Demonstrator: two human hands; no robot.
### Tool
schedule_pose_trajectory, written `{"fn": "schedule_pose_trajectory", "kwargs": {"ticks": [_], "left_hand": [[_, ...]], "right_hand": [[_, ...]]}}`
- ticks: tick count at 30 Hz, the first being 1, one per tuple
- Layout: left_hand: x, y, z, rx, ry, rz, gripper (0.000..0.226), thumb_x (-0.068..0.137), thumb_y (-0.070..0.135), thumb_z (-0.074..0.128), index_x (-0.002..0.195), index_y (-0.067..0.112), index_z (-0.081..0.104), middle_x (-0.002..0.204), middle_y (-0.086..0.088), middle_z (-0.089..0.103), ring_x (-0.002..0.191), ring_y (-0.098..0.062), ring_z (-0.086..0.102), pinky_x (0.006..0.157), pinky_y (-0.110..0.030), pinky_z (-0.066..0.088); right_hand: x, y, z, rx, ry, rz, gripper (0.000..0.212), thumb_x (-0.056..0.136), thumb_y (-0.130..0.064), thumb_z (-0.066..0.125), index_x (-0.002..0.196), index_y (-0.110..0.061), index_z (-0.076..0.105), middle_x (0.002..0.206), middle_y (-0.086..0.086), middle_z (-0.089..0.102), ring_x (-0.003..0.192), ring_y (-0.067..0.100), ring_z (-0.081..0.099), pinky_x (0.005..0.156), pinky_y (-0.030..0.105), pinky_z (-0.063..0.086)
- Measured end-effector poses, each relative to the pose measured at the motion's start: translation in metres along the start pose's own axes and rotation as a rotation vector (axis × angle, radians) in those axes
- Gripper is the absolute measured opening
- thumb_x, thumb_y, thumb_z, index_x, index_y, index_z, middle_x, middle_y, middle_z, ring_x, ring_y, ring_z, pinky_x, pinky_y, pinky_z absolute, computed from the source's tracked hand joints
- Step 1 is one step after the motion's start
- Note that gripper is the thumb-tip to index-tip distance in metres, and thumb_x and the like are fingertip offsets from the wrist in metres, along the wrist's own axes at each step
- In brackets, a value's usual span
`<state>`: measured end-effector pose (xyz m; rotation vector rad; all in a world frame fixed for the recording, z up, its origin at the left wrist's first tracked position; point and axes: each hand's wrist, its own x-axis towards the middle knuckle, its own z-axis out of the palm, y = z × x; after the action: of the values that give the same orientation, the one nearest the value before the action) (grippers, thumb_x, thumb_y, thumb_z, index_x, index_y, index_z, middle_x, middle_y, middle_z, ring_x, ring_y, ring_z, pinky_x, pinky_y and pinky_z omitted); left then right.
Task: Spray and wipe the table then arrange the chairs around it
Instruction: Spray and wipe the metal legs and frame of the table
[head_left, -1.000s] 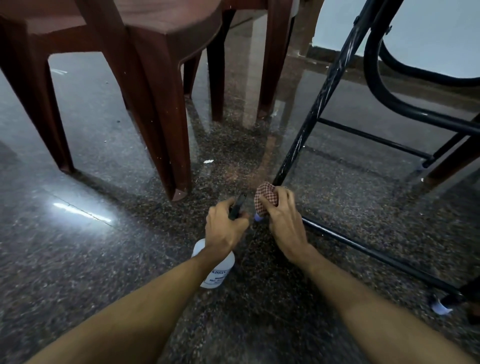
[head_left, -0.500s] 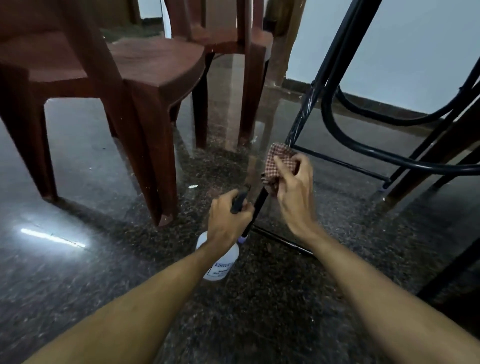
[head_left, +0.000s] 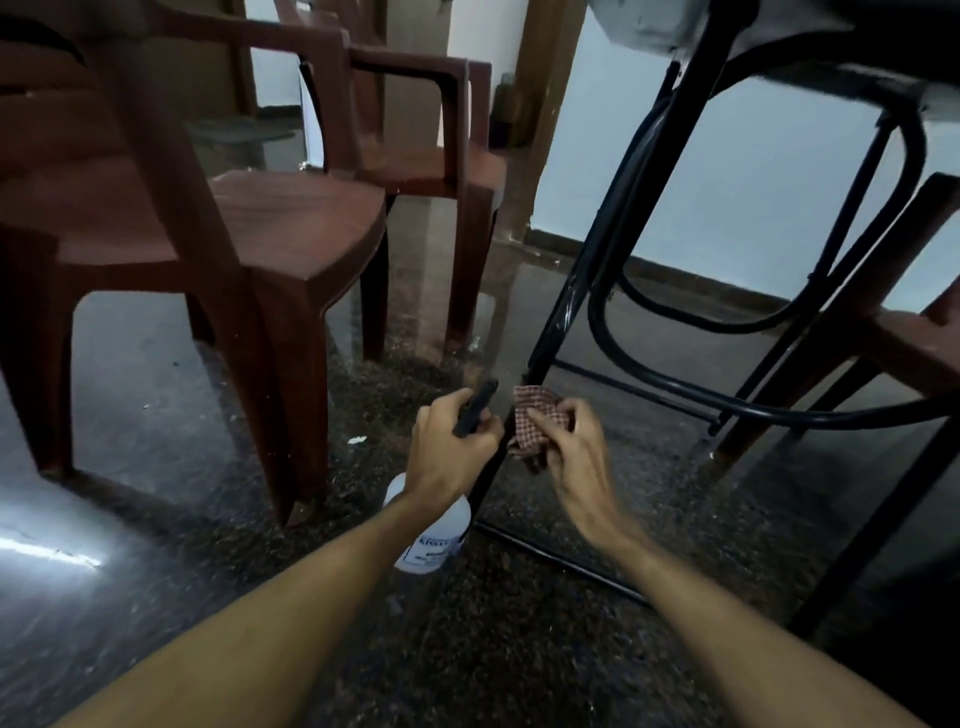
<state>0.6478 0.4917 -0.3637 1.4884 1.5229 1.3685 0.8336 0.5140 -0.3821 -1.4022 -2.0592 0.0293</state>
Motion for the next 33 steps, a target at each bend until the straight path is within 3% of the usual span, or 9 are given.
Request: {"fn": "schedule_pose_trajectory", "kwargs": {"ticks": [2, 7, 10, 13, 15, 21, 25, 29, 33], "left_hand": [[0.008, 0.015, -0.001, -0.042, -0.023, 0.01, 0.026, 0.09, 0.024, 0.069, 0.071, 0.013, 0.055, 0.059, -0.009, 0.051, 0.057, -0.028, 0.047, 0.057, -0.033, 0.036], [0.021, 0.052, 0.01, -0.022, -0.114, 0.043, 0.036, 0.082, 0.04, 0.061, 0.065, 0.009, 0.06, 0.06, -0.015, 0.061, 0.058, -0.034, 0.058, 0.057, -0.043, 0.051], [0.025, 0.058, 0.014, -0.048, -0.056, 0.062, 0.03, 0.085, 0.029, 0.067, 0.066, 0.009, 0.056, 0.055, -0.008, 0.052, 0.053, -0.022, 0.047, 0.053, -0.035, 0.041], [0.028, 0.054, 0.011, -0.077, 0.022, 0.068, 0.028, 0.088, 0.022, 0.07, 0.07, 0.005, 0.056, 0.06, -0.02, 0.056, 0.054, -0.022, 0.048, 0.052, -0.04, 0.043], [0.029, 0.052, 0.009, -0.087, 0.057, 0.073, 0.03, 0.088, 0.022, 0.069, 0.07, 0.004, 0.054, 0.062, -0.022, 0.054, 0.054, -0.022, 0.044, 0.051, -0.041, 0.04], [0.029, 0.049, -0.003, -0.089, 0.078, 0.061, 0.033, 0.089, 0.018, 0.071, 0.065, 0.008, 0.05, 0.055, -0.01, 0.046, 0.052, -0.015, 0.037, 0.048, -0.023, 0.03], [0.032, 0.046, -0.006, -0.097, 0.094, 0.052, 0.032, 0.089, 0.018, 0.072, 0.068, 0.005, 0.052, 0.057, -0.012, 0.05, 0.05, -0.012, 0.038, 0.046, -0.02, 0.032], [0.03, 0.051, -0.008, -0.116, 0.081, 0.068, 0.028, 0.088, 0.016, 0.071, 0.069, 0.003, 0.054, 0.061, -0.017, 0.054, 0.054, -0.016, 0.045, 0.05, -0.032, 0.036], [0.032, 0.053, -0.007, -0.098, 0.092, 0.078, 0.028, 0.09, 0.018, 0.07, 0.07, 0.004, 0.055, 0.064, -0.019, 0.058, 0.057, -0.019, 0.048, 0.052, -0.029, 0.036]], "right_hand": [[0.007, 0.003, -0.027, -0.004, 0.147, 0.059, 0.052, 0.087, 0.005, 0.057, 0.134, -0.015, 0.063, 0.126, 0.009, 0.046, 0.119, 0.027, 0.048, 0.098, 0.014, 0.031], [0.026, 0.004, -0.088, 0.01, 0.362, 0.046, 0.056, 0.088, 0.008, 0.062, 0.138, -0.018, 0.06, 0.133, 0.009, 0.042, 0.128, 0.027, 0.044, 0.11, 0.04, 0.043], [0.03, -0.002, -0.094, 0.005, 0.34, -0.004, 0.062, 0.086, 0.009, 0.065, 0.14, -0.021, 0.057, 0.136, 0.012, 0.043, 0.13, 0.026, 0.042, 0.111, 0.039, 0.042], [0.049, -0.017, -0.097, -0.063, 0.304, -0.124, 0.062, 0.088, 0.005, 0.066, 0.142, -0.022, 0.055, 0.14, 0.017, 0.042, 0.132, 0.03, 0.041, 0.112, 0.044, 0.042], [0.073, -0.026, -0.092, -0.068, 0.318, -0.151, 0.056, 0.092, -0.001, 0.063, 0.143, -0.022, 0.054, 0.141, 0.016, 0.04, 0.13, 0.029, 0.041, 0.11, 0.037, 0.042], [0.062, -0.028, -0.047, -0.217, 0.09, -0.053, 0.062, 0.094, -0.003, 0.059, 0.15, -0.023, 0.039, 0.134, 0.009, 0.035, 0.12, 0.028, 0.042, 0.09, 0.041, 0.056], [0.092, -0.047, -0.065, -0.181, 0.259, -0.027, 0.05, 0.099, -0.009, 0.053, 0.147, -0.012, 0.041, 0.114, 0.006, 0.037, 0.103, 0.022, 0.044, 0.069, 0.036, 0.058], [0.053, -0.041, -0.049, -0.204, 0.061, 0.013, 0.069, 0.094, -0.002, 0.054, 0.155, -0.02, 0.03, 0.128, 0.009, 0.036, 0.116, 0.028, 0.044, 0.083, 0.036, 0.054], [0.074, -0.041, -0.062, -0.075, 0.208, 0.083, 0.048, 0.099, -0.005, 0.048, 0.146, -0.016, 0.043, 0.117, 0.002, 0.038, 0.104, 0.007, 0.043, 0.078, 0.032, 0.053]]}}
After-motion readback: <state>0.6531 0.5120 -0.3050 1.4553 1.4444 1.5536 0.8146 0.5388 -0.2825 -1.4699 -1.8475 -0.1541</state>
